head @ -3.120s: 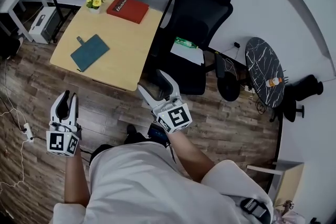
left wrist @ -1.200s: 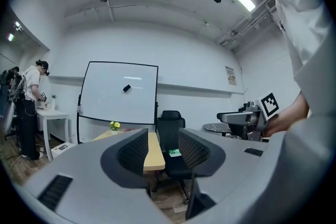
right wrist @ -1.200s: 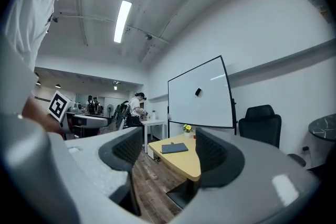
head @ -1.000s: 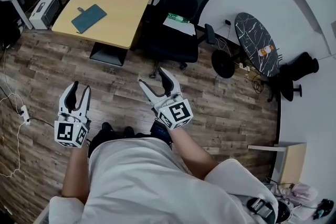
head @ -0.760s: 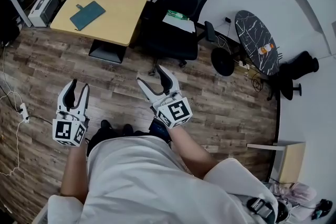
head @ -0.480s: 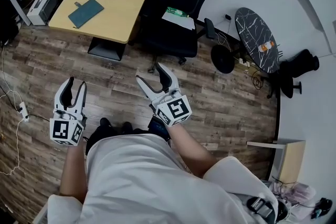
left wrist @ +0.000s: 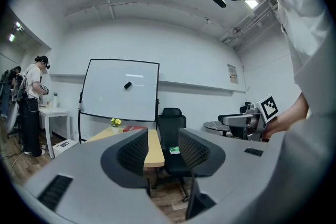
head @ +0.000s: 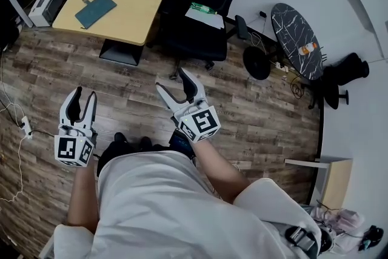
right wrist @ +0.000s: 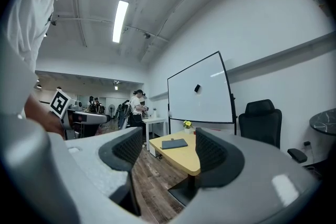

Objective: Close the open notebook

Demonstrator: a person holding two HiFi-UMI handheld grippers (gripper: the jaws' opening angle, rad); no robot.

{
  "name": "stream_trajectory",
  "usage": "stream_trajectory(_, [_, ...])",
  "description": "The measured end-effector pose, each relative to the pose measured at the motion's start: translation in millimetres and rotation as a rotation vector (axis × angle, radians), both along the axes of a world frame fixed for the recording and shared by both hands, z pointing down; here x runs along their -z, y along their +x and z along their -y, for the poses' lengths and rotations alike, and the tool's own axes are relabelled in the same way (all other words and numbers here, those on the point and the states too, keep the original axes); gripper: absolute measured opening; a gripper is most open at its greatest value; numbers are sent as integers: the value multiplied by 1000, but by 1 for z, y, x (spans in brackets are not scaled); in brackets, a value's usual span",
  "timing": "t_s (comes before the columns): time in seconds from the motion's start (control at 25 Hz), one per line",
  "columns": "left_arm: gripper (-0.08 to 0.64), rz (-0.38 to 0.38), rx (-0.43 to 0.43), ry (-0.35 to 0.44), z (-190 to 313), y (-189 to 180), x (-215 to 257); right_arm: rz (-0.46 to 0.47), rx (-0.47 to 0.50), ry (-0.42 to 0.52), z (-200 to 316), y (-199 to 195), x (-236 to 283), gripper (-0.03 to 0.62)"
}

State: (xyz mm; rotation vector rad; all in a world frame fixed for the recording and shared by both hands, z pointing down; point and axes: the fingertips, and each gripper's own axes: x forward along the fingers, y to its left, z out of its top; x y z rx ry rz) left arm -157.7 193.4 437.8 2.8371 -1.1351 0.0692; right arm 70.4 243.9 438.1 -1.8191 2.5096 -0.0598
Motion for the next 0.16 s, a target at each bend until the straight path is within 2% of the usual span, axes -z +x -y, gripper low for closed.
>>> stream_trajectory(0.16, [166,-10,10,-15,2,1,-6,-3,8,2,2,2,-1,321])
